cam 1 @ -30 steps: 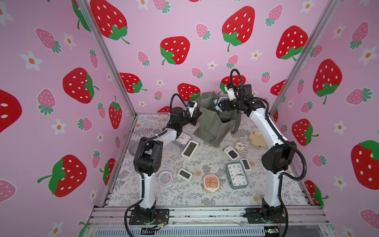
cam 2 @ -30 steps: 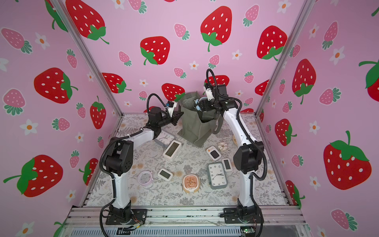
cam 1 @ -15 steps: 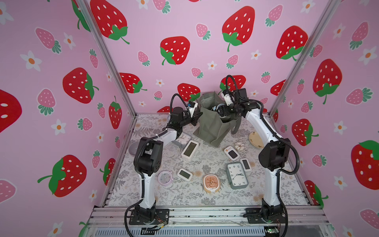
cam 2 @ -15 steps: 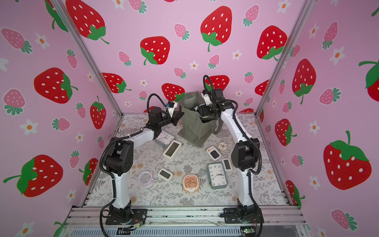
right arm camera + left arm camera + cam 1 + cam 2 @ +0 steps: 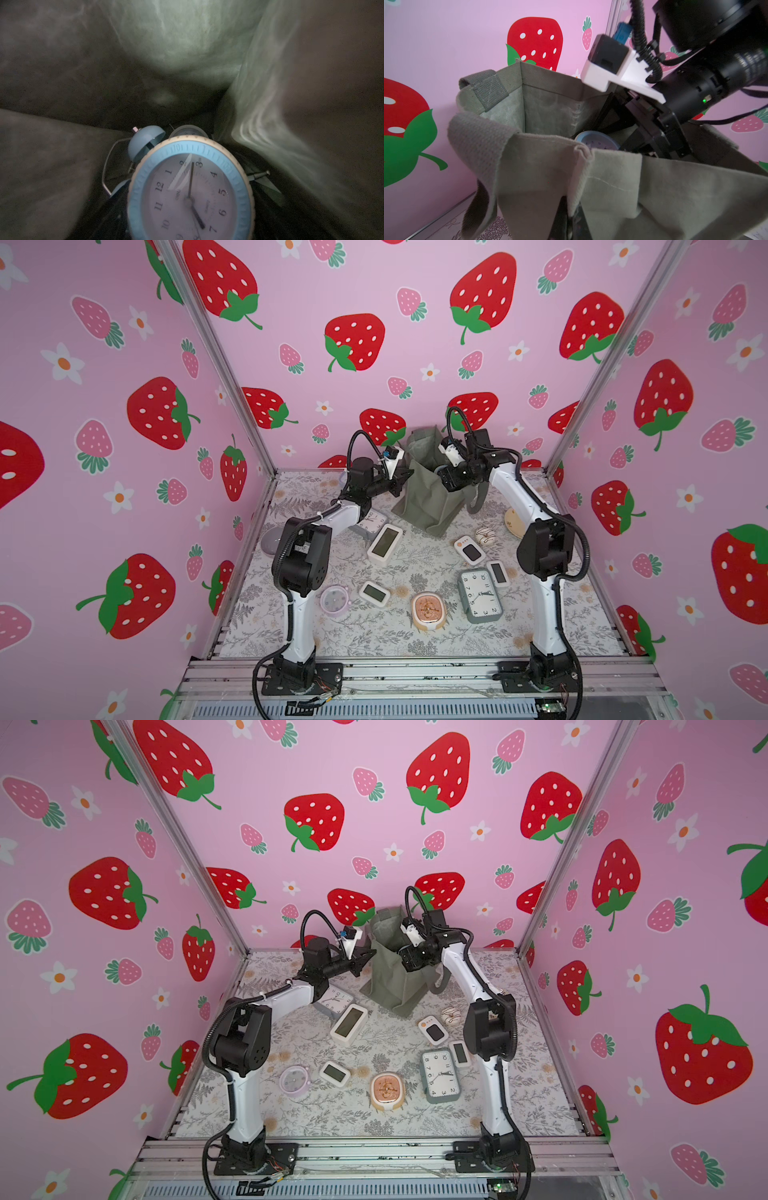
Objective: Put the alarm clock into the canvas bag
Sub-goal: Place the alarm at the canvas bag.
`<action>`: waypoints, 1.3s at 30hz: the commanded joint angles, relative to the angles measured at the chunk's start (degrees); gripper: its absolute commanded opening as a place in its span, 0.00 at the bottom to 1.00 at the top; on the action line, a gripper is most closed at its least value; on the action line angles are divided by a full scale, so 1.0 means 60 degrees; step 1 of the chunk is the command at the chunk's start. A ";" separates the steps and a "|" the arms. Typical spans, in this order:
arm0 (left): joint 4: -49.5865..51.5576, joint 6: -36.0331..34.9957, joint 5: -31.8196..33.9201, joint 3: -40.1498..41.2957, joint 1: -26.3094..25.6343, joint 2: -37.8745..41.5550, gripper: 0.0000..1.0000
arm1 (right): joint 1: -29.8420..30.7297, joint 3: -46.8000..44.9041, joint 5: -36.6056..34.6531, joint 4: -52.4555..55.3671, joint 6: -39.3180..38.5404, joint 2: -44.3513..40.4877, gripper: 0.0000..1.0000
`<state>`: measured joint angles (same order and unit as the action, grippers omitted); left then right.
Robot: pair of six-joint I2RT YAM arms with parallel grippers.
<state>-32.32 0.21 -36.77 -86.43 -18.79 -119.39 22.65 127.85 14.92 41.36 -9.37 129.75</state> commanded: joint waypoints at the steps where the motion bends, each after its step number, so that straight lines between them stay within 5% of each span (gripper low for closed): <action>1: 0.0028 -0.0079 -0.0287 -0.0114 -0.0051 0.0284 0.00 | 0.0073 0.0389 -0.0044 0.0393 -0.0457 0.0383 0.71; 17: 0.0082 -0.0112 -0.0154 -0.0124 -0.0082 0.0369 0.00 | 0.0091 0.0446 -0.0223 0.0887 -0.0939 0.1339 0.72; 23: 0.0086 -0.0108 -0.0143 -0.0153 -0.0090 0.0300 0.00 | 0.0091 0.0352 -0.0317 0.0819 -0.0944 0.1362 0.90; 26: 0.0069 -0.0101 -0.0118 -0.0148 -0.0084 0.0285 0.00 | 0.0091 0.0161 -0.0298 0.0641 -0.0973 0.1170 1.00; 39: 0.0068 -0.0078 -0.0005 -0.0166 -0.0106 0.0182 0.00 | 0.0062 -0.0730 -0.0545 -0.0346 0.0431 -0.1242 1.00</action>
<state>-32.71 0.23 -36.64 -86.43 -18.85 -118.96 23.24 125.16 13.52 39.57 -9.69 129.43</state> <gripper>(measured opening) 0.066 0.993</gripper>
